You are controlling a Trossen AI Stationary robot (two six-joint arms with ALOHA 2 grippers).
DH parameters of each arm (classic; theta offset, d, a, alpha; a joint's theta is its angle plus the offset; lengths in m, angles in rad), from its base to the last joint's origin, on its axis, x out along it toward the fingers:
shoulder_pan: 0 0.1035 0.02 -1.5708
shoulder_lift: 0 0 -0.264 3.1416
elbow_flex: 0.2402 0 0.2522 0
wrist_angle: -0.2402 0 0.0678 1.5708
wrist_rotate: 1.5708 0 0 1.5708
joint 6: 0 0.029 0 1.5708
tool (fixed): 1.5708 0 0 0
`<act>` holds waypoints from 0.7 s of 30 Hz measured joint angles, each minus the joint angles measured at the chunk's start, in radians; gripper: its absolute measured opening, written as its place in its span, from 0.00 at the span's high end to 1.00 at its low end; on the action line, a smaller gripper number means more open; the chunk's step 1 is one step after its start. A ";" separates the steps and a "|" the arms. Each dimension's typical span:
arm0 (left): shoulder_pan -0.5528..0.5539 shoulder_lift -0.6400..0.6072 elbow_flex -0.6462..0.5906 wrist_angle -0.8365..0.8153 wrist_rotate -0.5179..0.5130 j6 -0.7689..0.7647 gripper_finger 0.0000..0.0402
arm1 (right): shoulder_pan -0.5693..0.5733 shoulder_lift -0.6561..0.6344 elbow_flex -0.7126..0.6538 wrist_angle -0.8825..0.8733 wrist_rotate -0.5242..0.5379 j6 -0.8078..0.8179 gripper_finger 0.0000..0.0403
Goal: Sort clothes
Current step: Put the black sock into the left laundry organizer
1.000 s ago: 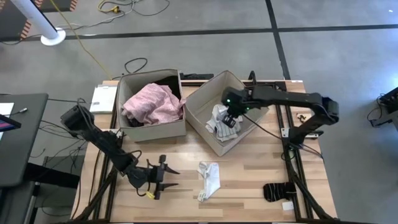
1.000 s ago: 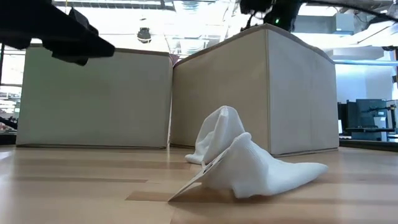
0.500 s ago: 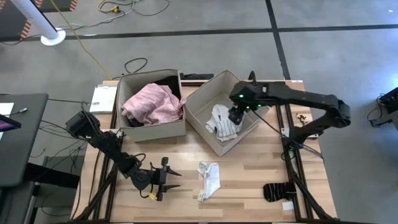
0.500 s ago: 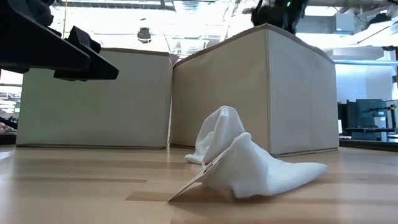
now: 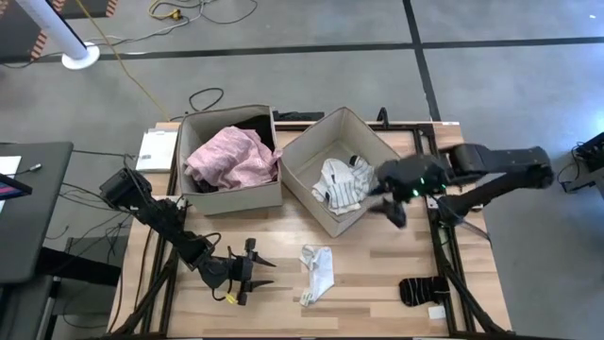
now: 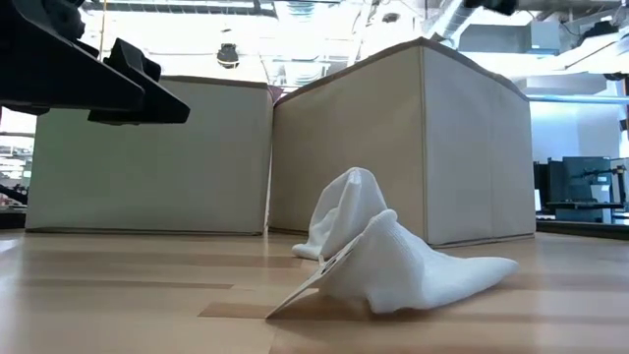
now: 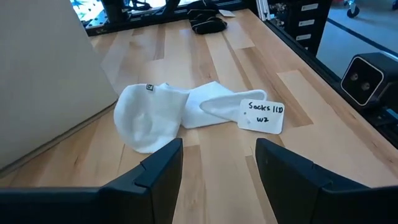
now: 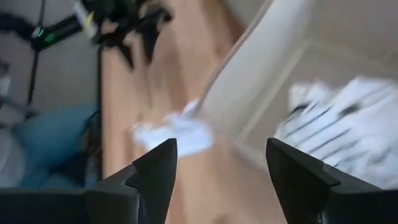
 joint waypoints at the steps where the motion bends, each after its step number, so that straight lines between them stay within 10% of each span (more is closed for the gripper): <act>1: 0.000 0.000 0.000 0.000 0.000 0.000 0.51 | 0.040 0.000 0.000 -0.019 0.000 0.034 0.35; 21: 0.003 0.000 0.000 0.001 0.000 0.003 0.51 | 0.655 0.356 0.000 -0.188 0.040 0.674 0.35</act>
